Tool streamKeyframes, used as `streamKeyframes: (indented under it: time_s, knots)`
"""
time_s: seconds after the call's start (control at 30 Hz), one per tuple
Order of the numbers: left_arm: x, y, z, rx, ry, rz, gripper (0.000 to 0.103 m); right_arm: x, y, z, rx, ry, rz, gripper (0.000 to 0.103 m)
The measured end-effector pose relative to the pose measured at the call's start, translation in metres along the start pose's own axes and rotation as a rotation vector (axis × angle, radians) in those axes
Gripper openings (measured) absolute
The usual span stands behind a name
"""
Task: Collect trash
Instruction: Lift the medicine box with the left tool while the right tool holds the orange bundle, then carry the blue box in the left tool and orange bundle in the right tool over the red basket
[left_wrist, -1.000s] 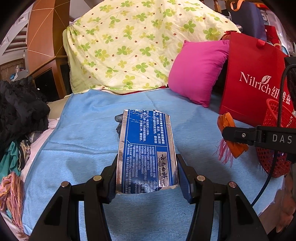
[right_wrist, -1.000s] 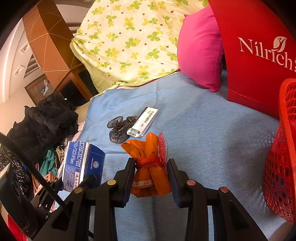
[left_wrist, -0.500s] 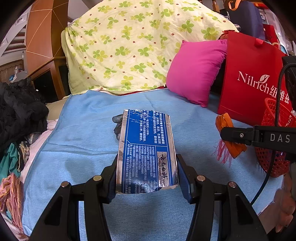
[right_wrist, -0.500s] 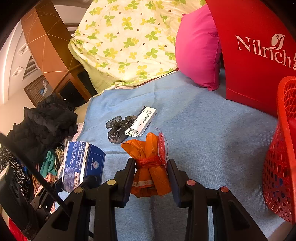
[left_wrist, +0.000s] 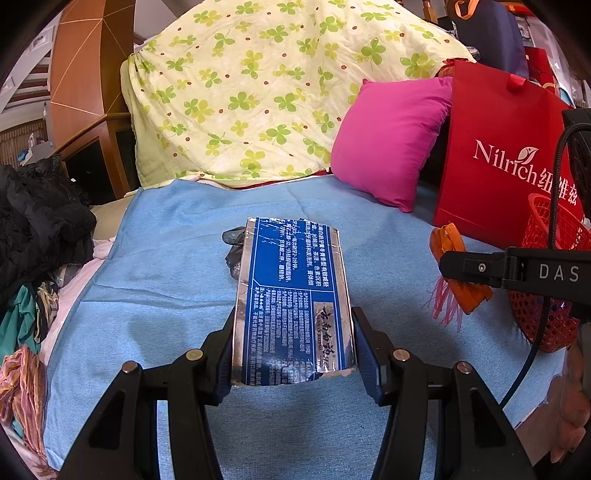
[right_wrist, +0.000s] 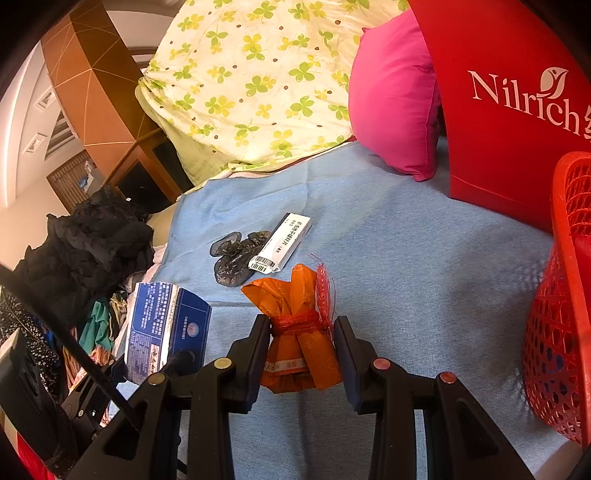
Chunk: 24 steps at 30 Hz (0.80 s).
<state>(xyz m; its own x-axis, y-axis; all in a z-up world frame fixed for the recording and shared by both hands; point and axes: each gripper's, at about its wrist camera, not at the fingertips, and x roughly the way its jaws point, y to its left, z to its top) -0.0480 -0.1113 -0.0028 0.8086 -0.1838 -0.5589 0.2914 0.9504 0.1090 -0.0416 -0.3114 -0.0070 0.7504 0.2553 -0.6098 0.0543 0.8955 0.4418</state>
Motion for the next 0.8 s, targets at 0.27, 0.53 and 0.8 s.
streamKeyframes:
  time_s: [0.27,0.53,0.8]
  knots:
    - [0.0015,-0.0034,-0.0003,0.007,0.002,-0.005,0.057,-0.0001,-0.0009,0.0003,-0.002,-0.003,0.0,0.038]
    - [0.0004,-0.0035,-0.0012,0.015,0.0,-0.018,0.057,-0.0051,0.0009,0.0006,-0.012,-0.014,-0.004,0.038]
    - [0.0002,-0.0012,-0.0021,0.034,-0.004,-0.018,0.057,-0.0072,-0.0028,0.0,-0.006,-0.02,-0.021,0.038]
